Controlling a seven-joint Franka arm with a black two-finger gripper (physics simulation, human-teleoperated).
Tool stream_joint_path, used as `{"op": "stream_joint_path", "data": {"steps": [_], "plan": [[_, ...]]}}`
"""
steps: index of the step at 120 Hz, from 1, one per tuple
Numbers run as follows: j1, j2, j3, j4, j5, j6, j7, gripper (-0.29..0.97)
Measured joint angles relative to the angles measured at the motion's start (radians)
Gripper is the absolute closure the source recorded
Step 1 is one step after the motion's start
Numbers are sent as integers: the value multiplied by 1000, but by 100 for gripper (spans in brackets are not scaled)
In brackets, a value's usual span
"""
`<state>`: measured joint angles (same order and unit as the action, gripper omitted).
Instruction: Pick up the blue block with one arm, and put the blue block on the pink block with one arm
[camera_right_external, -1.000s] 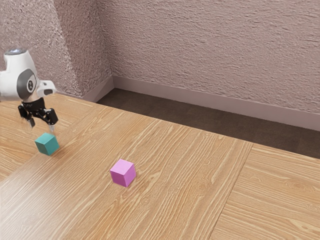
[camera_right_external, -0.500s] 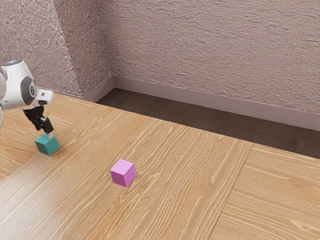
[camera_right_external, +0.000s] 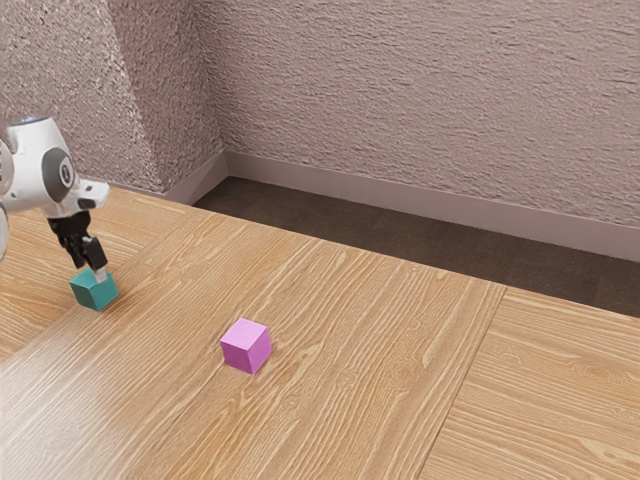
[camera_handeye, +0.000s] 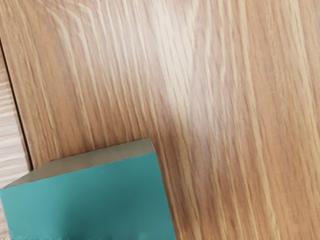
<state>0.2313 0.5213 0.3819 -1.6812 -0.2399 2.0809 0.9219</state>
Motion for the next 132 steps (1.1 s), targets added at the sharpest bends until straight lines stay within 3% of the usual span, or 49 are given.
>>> {"op": "stream_joint_path", "data": {"steps": [53, 132], "plan": [[-1, 34, 2, 41, 18, -20, -103, 0], [0, 22, 1, 1, 12, 4, 21, 0]]}}
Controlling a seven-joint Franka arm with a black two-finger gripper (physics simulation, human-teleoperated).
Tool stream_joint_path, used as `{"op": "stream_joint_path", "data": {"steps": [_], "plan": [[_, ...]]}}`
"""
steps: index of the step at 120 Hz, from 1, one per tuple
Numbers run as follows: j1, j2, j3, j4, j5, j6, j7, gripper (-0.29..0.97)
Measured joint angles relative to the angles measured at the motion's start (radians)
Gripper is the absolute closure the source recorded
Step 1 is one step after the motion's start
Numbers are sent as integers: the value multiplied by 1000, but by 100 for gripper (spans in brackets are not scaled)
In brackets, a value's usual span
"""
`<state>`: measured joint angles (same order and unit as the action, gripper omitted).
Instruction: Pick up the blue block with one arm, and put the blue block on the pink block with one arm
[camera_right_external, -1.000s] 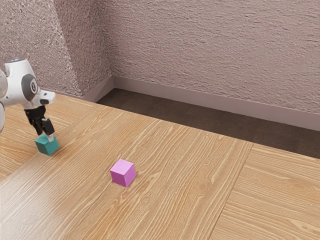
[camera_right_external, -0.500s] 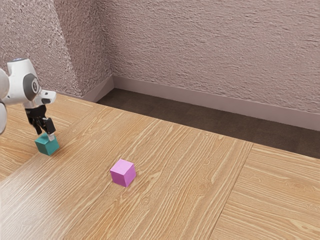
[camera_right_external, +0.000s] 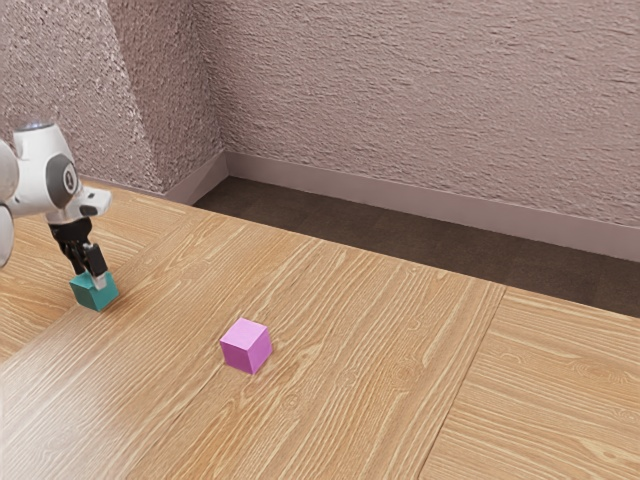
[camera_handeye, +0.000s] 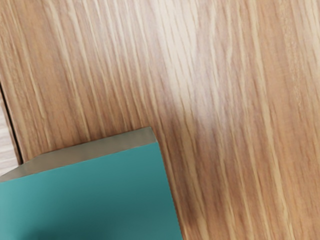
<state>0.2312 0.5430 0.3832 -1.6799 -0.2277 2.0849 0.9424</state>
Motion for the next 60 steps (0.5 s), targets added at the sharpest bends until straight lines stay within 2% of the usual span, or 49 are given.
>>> {"op": "stream_joint_path", "data": {"steps": [60], "plan": [[1, 54, 31, 65, -41, 11, 35, 0]]}}
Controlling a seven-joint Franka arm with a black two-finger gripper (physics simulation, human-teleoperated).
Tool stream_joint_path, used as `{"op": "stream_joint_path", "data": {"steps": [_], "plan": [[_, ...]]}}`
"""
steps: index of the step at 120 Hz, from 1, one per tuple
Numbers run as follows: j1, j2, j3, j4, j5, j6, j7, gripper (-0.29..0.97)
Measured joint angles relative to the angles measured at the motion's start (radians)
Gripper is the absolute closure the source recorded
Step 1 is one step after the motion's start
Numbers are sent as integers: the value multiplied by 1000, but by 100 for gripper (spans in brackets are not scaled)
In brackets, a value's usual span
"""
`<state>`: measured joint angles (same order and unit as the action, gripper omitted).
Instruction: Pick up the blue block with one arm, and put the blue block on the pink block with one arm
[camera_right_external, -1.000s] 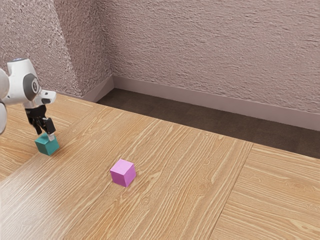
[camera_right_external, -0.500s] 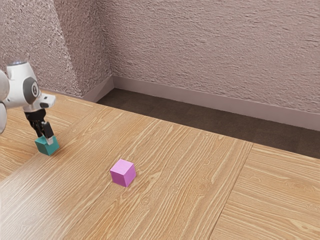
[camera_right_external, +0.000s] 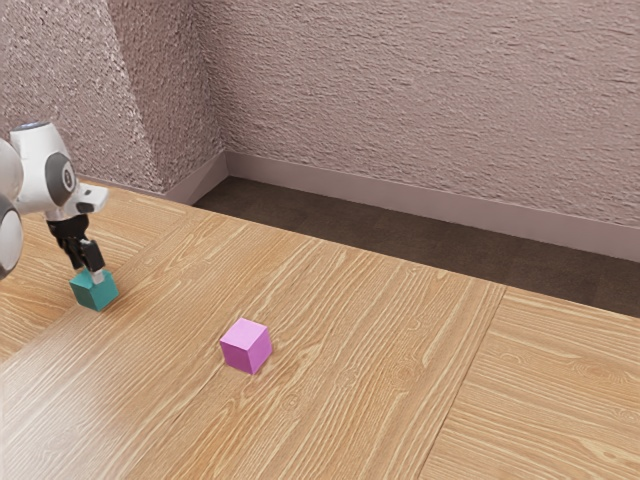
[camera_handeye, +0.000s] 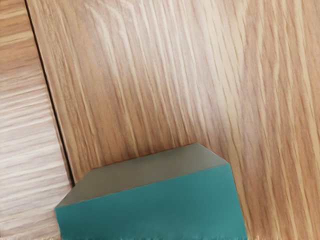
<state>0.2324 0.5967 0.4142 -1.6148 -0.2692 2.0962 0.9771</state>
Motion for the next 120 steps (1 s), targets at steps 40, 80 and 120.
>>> {"op": "stream_joint_path", "data": {"steps": [40, 80, 120], "plan": [[2, 18, 1, 19, -9, 0, 12, 0], [6, 37, 1, 37, -22, -2, 19, 0], [7, 46, 1, 36, -35, -3, 22, 0]]}}
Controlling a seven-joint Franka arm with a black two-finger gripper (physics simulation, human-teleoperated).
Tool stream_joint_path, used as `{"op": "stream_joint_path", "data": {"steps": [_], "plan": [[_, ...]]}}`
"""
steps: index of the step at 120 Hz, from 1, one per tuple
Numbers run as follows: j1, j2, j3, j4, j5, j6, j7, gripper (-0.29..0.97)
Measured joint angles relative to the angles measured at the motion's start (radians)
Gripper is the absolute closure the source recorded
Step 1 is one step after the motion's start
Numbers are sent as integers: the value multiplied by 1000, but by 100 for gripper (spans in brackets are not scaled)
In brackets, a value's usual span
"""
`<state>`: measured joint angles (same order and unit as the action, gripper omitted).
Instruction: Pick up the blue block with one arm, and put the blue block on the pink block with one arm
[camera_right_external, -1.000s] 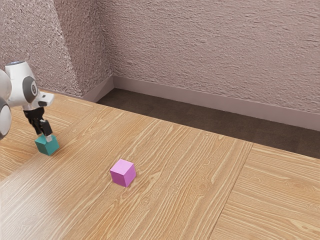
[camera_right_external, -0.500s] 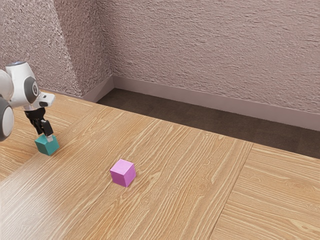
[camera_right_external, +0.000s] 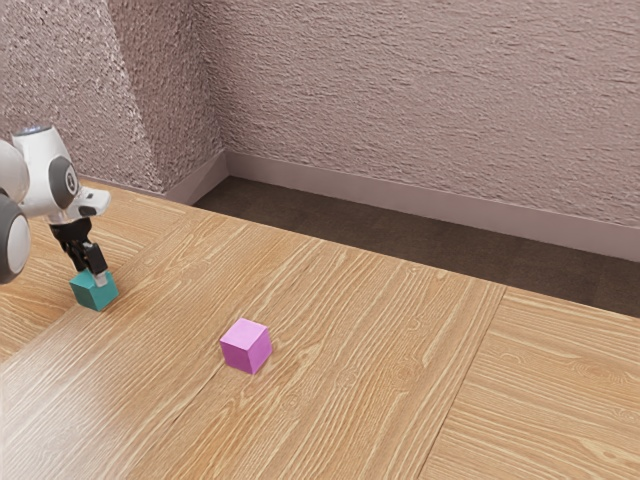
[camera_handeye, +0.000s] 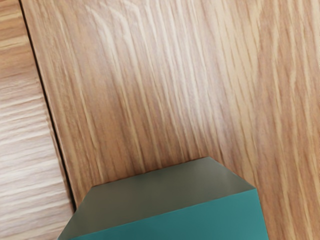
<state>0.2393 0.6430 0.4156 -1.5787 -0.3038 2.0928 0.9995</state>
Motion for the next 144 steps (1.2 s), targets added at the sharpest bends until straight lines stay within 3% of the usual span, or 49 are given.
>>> {"op": "stream_joint_path", "data": {"steps": [144], "plan": [[-3, 23, 3, -26, -36, -4, -90, 0]]}}
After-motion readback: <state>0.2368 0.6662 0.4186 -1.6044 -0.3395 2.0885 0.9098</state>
